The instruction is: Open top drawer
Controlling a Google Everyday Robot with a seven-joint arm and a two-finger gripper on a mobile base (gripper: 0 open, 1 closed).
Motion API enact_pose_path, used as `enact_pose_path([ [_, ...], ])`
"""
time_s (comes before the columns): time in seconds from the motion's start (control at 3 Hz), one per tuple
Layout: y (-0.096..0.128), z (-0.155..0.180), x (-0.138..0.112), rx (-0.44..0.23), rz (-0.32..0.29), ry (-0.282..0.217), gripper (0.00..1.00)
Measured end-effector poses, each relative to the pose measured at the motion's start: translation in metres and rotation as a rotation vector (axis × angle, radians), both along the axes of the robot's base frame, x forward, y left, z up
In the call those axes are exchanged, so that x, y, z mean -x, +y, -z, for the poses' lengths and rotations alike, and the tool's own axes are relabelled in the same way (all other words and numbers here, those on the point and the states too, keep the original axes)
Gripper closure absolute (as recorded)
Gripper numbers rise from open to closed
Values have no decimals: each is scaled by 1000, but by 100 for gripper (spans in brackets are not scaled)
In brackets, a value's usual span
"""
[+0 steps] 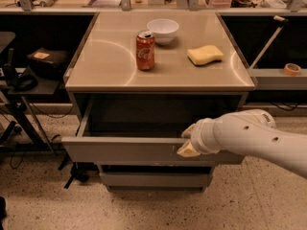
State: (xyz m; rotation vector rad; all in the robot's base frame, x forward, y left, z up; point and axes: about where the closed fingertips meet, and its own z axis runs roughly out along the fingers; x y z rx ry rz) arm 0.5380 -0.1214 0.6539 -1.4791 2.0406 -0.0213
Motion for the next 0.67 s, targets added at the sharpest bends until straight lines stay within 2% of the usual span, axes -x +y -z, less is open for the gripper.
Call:
enact_pose_path([
  [0.33, -2, -9, 10, 79, -1, -68, 100],
  [0.67, -4, -8, 19, 101, 9, -65, 100],
])
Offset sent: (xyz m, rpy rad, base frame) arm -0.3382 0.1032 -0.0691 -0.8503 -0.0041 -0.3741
